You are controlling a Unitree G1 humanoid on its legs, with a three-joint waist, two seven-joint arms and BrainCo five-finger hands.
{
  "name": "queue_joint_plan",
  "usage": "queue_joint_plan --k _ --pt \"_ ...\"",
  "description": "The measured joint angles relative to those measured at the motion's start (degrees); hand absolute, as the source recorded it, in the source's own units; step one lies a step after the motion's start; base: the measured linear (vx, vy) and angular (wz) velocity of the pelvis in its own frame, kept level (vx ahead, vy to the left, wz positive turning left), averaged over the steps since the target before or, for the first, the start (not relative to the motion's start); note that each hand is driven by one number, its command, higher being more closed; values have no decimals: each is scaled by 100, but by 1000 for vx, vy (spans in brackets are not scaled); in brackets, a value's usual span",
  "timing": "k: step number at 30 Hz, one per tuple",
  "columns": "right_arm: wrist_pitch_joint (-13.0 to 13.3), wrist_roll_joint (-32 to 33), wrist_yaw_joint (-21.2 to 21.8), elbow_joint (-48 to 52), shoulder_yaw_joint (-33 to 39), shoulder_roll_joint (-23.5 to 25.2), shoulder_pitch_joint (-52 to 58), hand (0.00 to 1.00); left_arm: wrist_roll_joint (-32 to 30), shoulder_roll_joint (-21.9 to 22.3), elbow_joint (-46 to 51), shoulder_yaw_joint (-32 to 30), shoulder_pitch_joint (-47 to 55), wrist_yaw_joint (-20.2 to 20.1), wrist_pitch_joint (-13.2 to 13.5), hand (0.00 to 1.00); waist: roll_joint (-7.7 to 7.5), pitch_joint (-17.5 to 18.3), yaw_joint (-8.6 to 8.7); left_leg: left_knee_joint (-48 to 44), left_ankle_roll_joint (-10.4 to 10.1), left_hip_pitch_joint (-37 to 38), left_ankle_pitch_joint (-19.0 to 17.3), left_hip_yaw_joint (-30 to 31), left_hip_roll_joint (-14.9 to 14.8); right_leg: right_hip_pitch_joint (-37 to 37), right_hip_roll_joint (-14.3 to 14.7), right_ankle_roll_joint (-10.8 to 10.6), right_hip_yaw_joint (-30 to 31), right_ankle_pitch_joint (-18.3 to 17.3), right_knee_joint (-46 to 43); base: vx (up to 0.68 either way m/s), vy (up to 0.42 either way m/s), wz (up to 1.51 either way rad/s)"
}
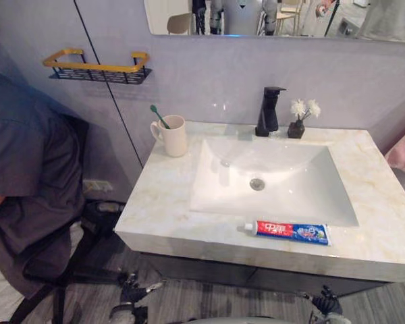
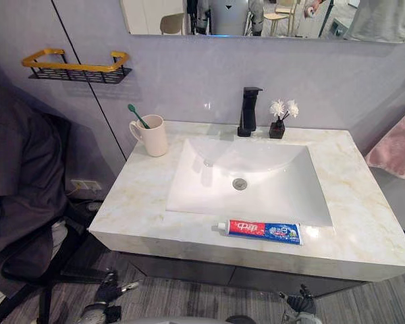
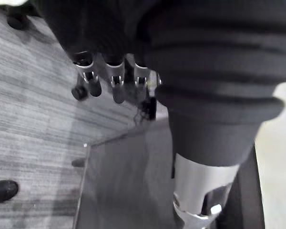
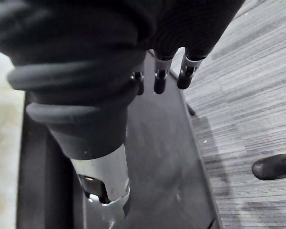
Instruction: Organize washtable
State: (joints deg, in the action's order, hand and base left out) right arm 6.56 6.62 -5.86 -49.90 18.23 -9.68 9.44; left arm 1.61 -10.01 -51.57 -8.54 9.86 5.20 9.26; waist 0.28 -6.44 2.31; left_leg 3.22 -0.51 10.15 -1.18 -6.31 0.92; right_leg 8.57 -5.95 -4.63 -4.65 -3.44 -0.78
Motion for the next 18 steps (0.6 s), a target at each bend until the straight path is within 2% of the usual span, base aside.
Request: queue_joint_plan --k 2,5,8,9,10,15,16,17,18 --pt "10 -26 3 179 16 -128 19 0 -2 -353 -6 -589 90 7 -7 0 24 12 -8 34 -36 -51 16 33 -20 -12 -1 17 -123 2 38 -98 -18 9" --pt "13 -53 100 303 14 -202 114 0 -5 -750 165 -1127 170 34 -8 0 47 30 -10 69 -63 -148 30 105 -41 -55 -5 34 -238 13 107 -50 -17 13" --pt "93 -77 114 467 14 -201 321 0 -8 -949 1443 -1599 358 150 -23 0 92 35 -42 44 -73 -237 36 192 -62 -85 -15 43 -379 19 115 16 -15 21" --pt "94 -78 110 520 22 -200 407 0 -14 -969 2167 -1697 438 169 -18 0 118 34 -68 27 -85 -246 43 241 -64 -64 -19 44 -451 19 110 43 -19 19" --pt "99 -87 113 590 29 -200 529 0 -39 -1022 2953 -1719 473 252 -12 0 152 38 -101 4 -90 -258 47 312 -65 -43 -17 45 -501 17 112 54 -21 18" --pt "172 -221 114 613 50 -192 761 0 -433 -1139 5348 -1636 241 483 73 0 252 143 -127 -29 -97 -290 67 471 -70 26 -5 44 -655 33 160 84 -24 14" --pt "175 -227 115 612 50 -189 791 0 -680 -1184 5978 -1385 176 521 114 0 307 152 -130 -64 -67 -309 86 480 -63 38 -8 44 -663 33 179 82 -14 3" --pt "175 -230 115 611 50 -186 808 0 -826 -1212 6200 -1235 121 518 137 0 323 164 -128 -87 -68 -327 86 491 -58 45 -11 44 -679 32 193 73 -15 13" --pt "174 -237 115 610 48 -162 840 0 -1129 -1308 6619 -773 -68 512 178 0 345 165 -114 -130 -67 -343 86 551 -46 91 -20 44 -739 31 211 53 -21 23"
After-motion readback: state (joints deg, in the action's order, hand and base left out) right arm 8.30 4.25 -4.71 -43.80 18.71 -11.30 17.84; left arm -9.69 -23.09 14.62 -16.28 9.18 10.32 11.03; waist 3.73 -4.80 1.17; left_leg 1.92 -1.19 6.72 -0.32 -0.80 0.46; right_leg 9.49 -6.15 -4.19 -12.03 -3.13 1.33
